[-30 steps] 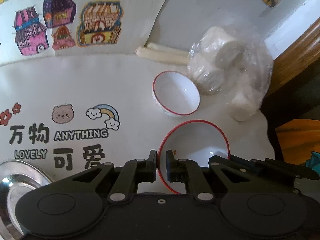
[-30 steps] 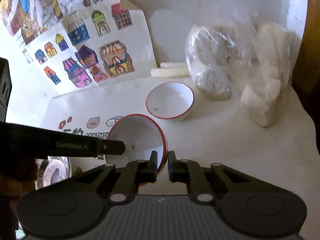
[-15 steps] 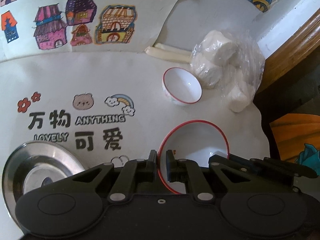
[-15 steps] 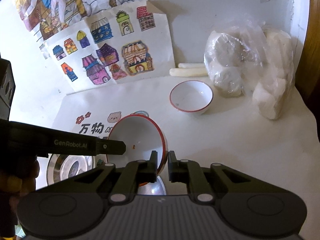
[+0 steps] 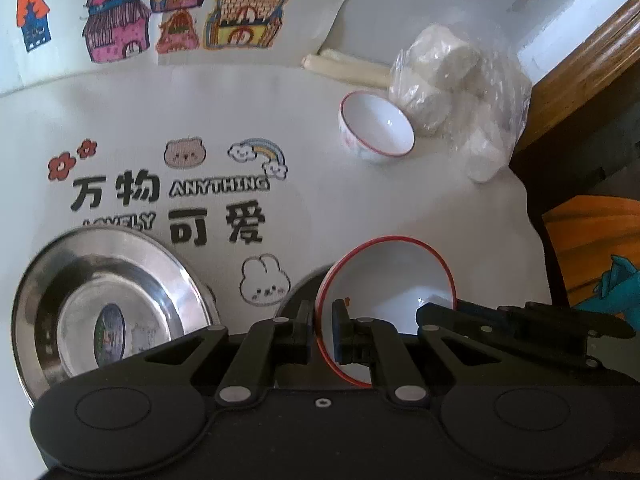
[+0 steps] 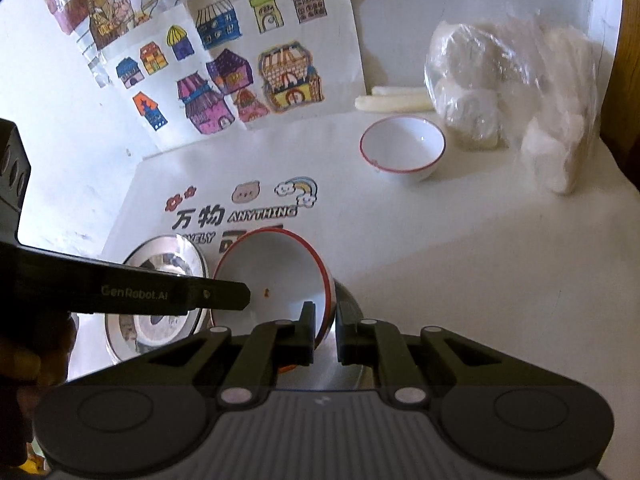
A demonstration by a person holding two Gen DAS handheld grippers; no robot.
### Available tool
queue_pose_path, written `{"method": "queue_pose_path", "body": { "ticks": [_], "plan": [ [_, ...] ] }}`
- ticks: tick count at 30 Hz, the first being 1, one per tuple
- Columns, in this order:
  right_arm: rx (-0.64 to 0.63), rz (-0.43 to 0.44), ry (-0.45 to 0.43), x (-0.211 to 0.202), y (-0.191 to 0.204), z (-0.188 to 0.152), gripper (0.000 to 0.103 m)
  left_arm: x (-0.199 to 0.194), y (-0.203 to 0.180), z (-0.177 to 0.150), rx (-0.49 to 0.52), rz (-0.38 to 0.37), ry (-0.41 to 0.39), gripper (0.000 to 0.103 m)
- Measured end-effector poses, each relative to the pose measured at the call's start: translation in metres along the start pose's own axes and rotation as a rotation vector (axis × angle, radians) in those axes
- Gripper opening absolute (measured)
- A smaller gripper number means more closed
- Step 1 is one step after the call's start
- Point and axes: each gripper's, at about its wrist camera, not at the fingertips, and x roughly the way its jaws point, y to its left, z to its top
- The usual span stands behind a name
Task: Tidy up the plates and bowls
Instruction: 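Carry the white bowl with both grippers and lower it into the steel bowl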
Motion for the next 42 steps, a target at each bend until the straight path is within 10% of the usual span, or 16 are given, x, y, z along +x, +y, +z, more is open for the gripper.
{"method": "queue_pose_path", "body": {
  "ticks": [42],
  "plan": [
    [0.0, 0.041, 0.194, 0.028, -0.009, -0.008, 0.012, 0.025, -0.001, -0.003, -0.042, 0.082, 0.147, 0.009]
  ]
}}
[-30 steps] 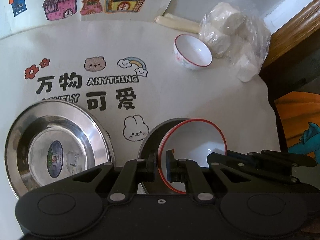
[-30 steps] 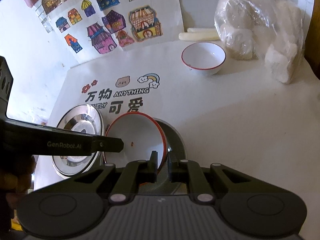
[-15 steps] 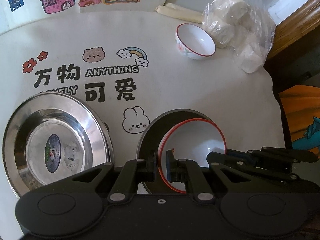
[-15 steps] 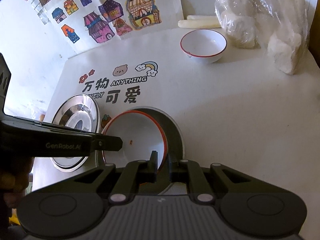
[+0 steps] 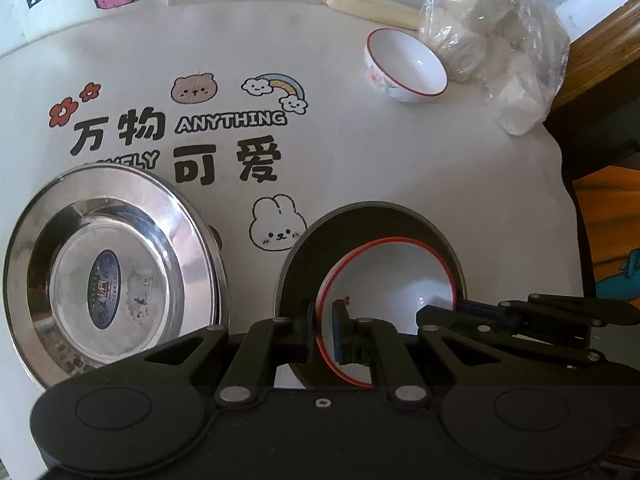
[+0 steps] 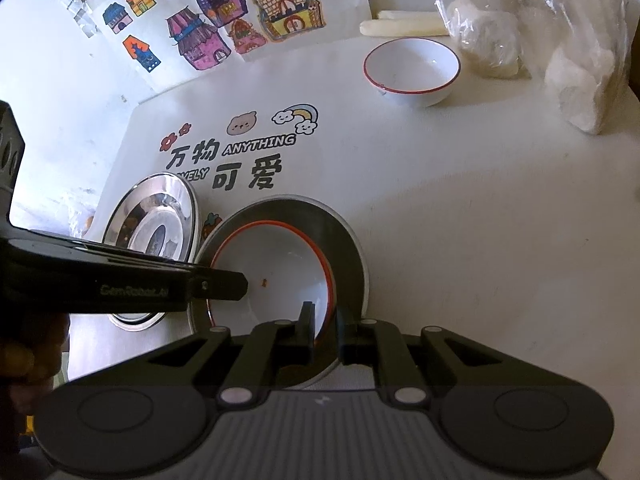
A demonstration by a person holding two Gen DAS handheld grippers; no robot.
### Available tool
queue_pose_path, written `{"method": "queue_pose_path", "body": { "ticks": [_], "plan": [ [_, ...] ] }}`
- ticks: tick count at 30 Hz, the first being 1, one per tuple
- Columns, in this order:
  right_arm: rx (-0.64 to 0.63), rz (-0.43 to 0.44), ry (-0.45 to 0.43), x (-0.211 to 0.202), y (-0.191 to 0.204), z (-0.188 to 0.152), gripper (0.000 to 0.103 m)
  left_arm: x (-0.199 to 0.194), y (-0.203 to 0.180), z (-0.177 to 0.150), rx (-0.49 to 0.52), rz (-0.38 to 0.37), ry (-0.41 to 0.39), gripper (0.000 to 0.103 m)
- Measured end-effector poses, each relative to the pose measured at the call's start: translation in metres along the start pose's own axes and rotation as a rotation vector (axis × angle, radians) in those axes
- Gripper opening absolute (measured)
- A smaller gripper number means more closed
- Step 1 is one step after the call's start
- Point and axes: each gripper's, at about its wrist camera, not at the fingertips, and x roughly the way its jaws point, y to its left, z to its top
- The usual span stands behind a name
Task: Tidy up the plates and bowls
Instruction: 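Carry the white bowl with both grippers and lower it into the steel bowl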
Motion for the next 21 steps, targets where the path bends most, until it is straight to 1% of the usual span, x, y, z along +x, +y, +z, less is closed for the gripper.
{"method": "queue_pose_path", "body": {
  "ticks": [4, 10, 16, 21],
  "plan": [
    [-0.012, 0.01, 0.011, 0.0018, -0.0005, 0.0006, 0.013, 0.0021, 0.0001, 0.0011, -0.01, 0.019, 0.009, 0.009],
    [-0.023, 0.021, 0.017, 0.0044, -0.0019, 0.004, 0.013, 0.0034, -0.0003, 0.0032, -0.024, 0.031, 0.009, 0.009],
    [-0.038, 0.031, 0.021, 0.0058, -0.0023, 0.006, 0.016, 0.0041, -0.0001, 0.0033, -0.035, 0.035, 0.004, 0.009],
    [-0.059, 0.044, 0.021, 0.0052, -0.002, 0.0081, 0.02, 0.001, 0.0, 0.0022, -0.043, 0.033, -0.005, 0.014]
  ]
}}
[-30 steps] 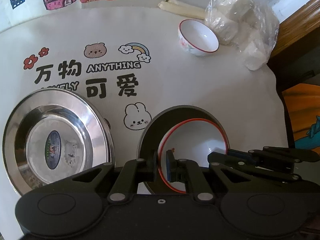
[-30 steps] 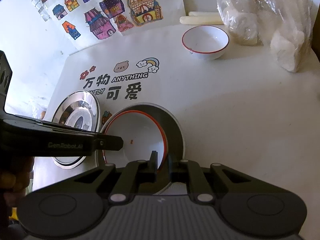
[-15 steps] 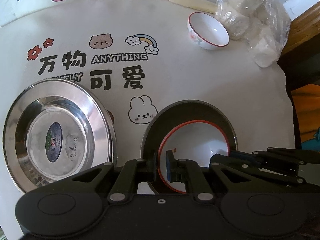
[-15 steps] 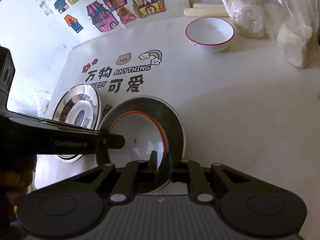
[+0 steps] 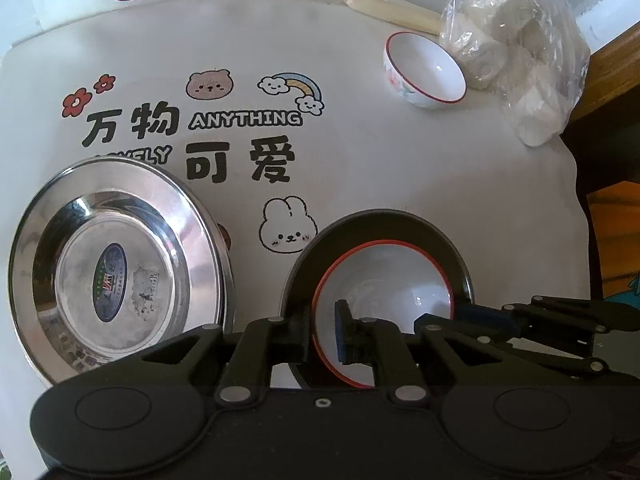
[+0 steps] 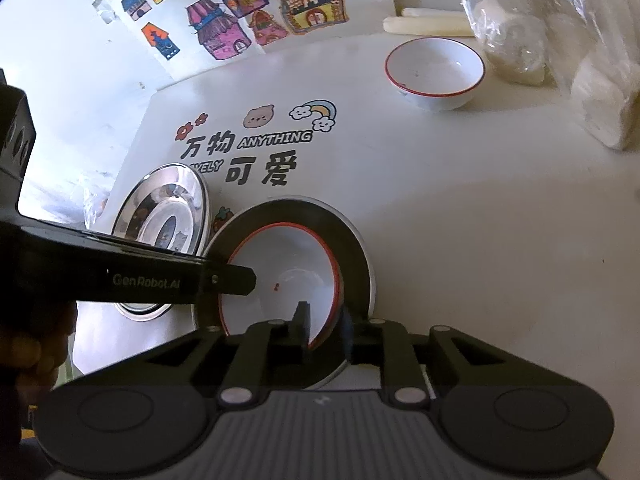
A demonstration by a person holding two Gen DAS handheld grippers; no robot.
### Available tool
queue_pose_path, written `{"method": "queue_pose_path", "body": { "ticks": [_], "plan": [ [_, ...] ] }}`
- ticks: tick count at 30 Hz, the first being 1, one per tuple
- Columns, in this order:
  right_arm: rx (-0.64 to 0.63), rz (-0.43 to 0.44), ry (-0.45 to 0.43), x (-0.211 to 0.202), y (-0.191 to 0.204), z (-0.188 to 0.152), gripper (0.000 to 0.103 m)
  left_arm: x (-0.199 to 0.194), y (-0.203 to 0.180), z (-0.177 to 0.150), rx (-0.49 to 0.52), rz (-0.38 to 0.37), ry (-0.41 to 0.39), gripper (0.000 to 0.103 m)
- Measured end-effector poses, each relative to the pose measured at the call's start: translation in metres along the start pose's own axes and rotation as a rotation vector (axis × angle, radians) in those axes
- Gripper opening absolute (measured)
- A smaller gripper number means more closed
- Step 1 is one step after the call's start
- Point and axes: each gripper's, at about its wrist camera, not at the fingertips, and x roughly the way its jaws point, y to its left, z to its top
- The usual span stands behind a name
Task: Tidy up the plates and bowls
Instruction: 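Carry the white bowl with both grippers and lower it into the steel bowl, then open both grippers to release the white bowl inside the steel bowl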
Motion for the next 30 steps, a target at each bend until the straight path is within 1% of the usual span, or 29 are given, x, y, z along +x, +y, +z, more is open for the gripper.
{"method": "queue_pose_path", "body": {
  "ticks": [4, 12, 15, 17, 19, 20, 21, 22, 23, 24, 25, 26, 28, 30],
  "plan": [
    [-0.01, 0.0, -0.01, -0.003, -0.001, 0.001, 0.021, -0.004, -0.002, 0.0, 0.0, -0.001, -0.01, 0.017],
    [-0.029, 0.008, -0.029, -0.009, -0.005, 0.003, 0.021, -0.007, -0.004, 0.003, -0.007, 0.012, -0.019, 0.021],
    [-0.028, 0.019, -0.048, -0.014, -0.006, 0.004, 0.023, -0.011, -0.004, 0.005, -0.013, 0.017, -0.027, 0.028],
    [-0.025, 0.028, -0.062, -0.018, -0.008, 0.004, 0.025, -0.015, -0.004, 0.006, -0.02, 0.01, -0.032, 0.031],
    [-0.023, 0.036, -0.076, -0.021, -0.01, 0.005, 0.026, -0.018, -0.007, 0.008, -0.021, 0.006, -0.041, 0.038],
    [-0.023, 0.039, -0.083, -0.023, -0.011, 0.006, 0.027, -0.02, -0.008, 0.009, -0.022, 0.003, -0.046, 0.039],
    [-0.022, 0.041, -0.092, -0.025, -0.012, 0.006, 0.03, -0.021, -0.009, 0.01, -0.023, 0.0, -0.051, 0.044],
    [-0.022, 0.036, -0.101, -0.026, -0.013, 0.006, 0.036, -0.022, -0.01, 0.012, -0.023, 0.001, -0.056, 0.051],
    [-0.02, 0.031, -0.107, -0.027, -0.014, 0.007, 0.039, -0.023, -0.012, 0.014, -0.023, 0.005, -0.065, 0.056],
    [-0.013, 0.03, -0.111, -0.028, -0.017, 0.007, 0.039, -0.024, -0.013, 0.017, -0.023, 0.015, -0.076, 0.065],
    [-0.003, 0.029, -0.119, -0.03, -0.02, 0.006, 0.04, -0.024, -0.014, 0.02, -0.025, 0.02, -0.085, 0.07],
    [0.004, 0.028, -0.126, -0.031, -0.022, 0.006, 0.043, -0.024, -0.014, 0.023, -0.031, 0.02, -0.093, 0.071],
    [0.017, 0.021, -0.14, -0.033, -0.028, 0.007, 0.048, -0.024, -0.014, 0.03, -0.049, 0.02, -0.103, 0.079],
    [0.031, 0.015, -0.152, -0.035, -0.034, 0.008, 0.054, -0.022, -0.015, 0.036, -0.059, 0.025, -0.112, 0.083]
  ]
}}
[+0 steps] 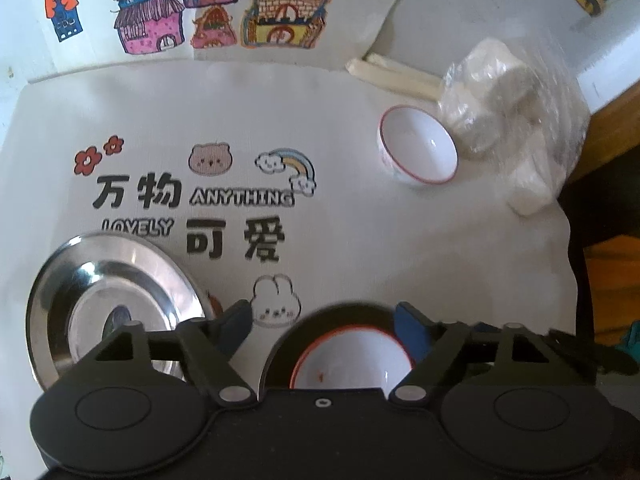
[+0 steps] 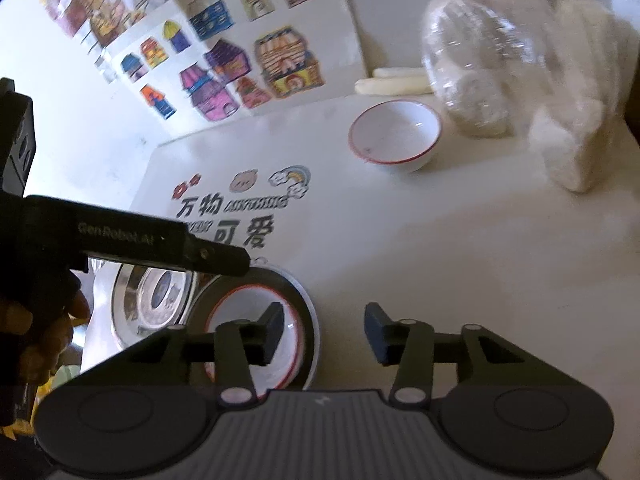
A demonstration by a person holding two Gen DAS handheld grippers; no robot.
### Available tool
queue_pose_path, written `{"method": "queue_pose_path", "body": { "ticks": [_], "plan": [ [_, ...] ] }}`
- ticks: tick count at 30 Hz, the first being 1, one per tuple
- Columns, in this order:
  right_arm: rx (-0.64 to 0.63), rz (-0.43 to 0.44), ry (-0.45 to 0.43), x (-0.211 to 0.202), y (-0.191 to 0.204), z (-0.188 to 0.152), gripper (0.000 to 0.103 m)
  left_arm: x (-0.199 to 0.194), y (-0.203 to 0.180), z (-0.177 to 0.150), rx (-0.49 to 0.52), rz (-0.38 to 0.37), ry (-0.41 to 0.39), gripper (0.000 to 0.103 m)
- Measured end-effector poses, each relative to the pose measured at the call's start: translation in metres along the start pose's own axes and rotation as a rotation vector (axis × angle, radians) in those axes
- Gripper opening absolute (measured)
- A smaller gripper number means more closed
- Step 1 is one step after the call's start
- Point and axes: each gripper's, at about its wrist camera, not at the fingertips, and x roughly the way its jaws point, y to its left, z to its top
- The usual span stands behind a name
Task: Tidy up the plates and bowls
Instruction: 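Open both grippers to release the white bowl inside the steel bowl, then close the left gripper on the second white bowl while the right gripper grips it too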
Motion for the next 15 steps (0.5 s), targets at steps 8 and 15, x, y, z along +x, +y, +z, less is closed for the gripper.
{"method": "queue_pose_path", "body": {
  "ticks": [8, 15],
  "plan": [
    [0.053, -0.01, -0.014, -0.003, -0.03, 0.009, 0.073, 0.023, -0.009, 0.026, -0.01, 0.028, 0.023, 0.102],
    [0.121, 0.002, -0.025, -0.001, -0.062, 0.019, 0.094, 0.045, -0.028, 0.051, 0.022, 0.06, 0.017, 0.102]
  ]
}}
